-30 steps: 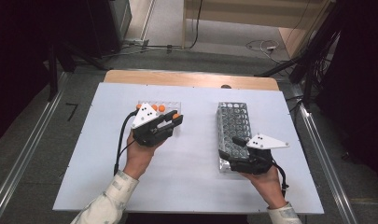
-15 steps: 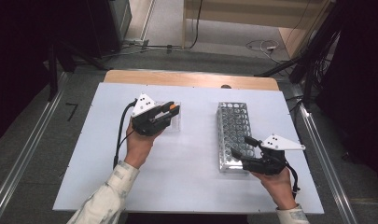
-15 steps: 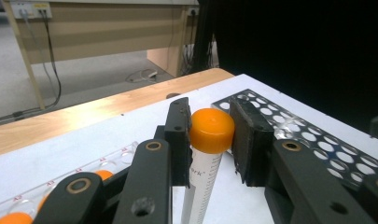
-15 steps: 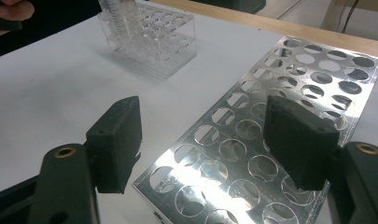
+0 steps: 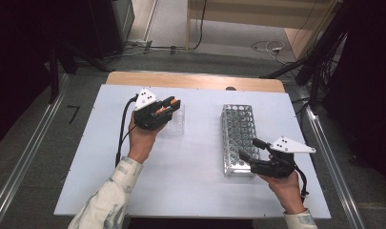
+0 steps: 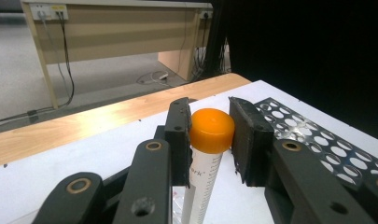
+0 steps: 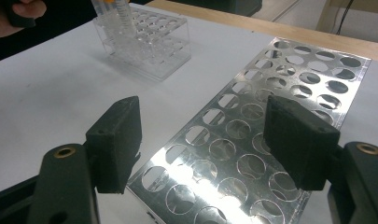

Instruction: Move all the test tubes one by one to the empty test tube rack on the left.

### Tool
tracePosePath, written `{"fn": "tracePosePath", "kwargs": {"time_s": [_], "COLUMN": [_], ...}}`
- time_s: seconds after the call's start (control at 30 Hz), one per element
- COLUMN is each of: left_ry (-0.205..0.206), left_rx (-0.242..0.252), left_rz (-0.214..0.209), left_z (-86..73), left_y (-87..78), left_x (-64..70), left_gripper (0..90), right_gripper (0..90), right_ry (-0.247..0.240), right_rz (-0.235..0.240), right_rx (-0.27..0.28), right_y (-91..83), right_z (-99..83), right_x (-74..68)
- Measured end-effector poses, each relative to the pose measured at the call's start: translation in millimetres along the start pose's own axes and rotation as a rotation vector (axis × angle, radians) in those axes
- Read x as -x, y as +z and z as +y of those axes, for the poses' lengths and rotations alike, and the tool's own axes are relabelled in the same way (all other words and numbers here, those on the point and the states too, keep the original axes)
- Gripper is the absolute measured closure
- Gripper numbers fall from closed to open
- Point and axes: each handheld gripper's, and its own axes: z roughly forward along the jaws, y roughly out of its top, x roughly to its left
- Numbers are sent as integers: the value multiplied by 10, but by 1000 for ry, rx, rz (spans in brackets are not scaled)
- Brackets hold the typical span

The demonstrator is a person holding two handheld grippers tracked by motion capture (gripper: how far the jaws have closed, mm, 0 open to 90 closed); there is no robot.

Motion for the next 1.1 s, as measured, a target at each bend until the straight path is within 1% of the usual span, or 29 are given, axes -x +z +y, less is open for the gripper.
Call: {"fn": "tracePosePath", "kwargs": {"time_s": [0.2, 0.37, 0.53, 0.57, 0.67, 0.8, 1.1], "left_ry": [16, 22, 20, 18, 27, 28, 27], "left_rx": [0, 1, -6, -5, -2, -14, -26], "left_rz": [22, 42, 57, 58, 60, 62, 72], "left_z": [51, 76, 60, 58, 52, 37, -78], "left_y": [44, 64, 87, 91, 104, 123, 183], "left_x": [-35, -69, -110, -112, -107, -108, -107], "left_gripper": [702, 702, 702, 702, 702, 702, 702], "right_gripper": [258, 258, 258, 259, 259, 260, 262], "right_ry": [7, 9, 3, 8, 8, 10, 12], "right_rz": [-2, -5, -3, -5, -6, -6, -6], "right_rx": [3, 2, 7, 5, 6, 7, 7], "right_y": [-8, -15, -15, -17, -22, -27, -33], "right_z": [-9, -9, -8, -8, -8, -10, -12], "right_x": [27, 29, 24, 24, 26, 29, 30]}}
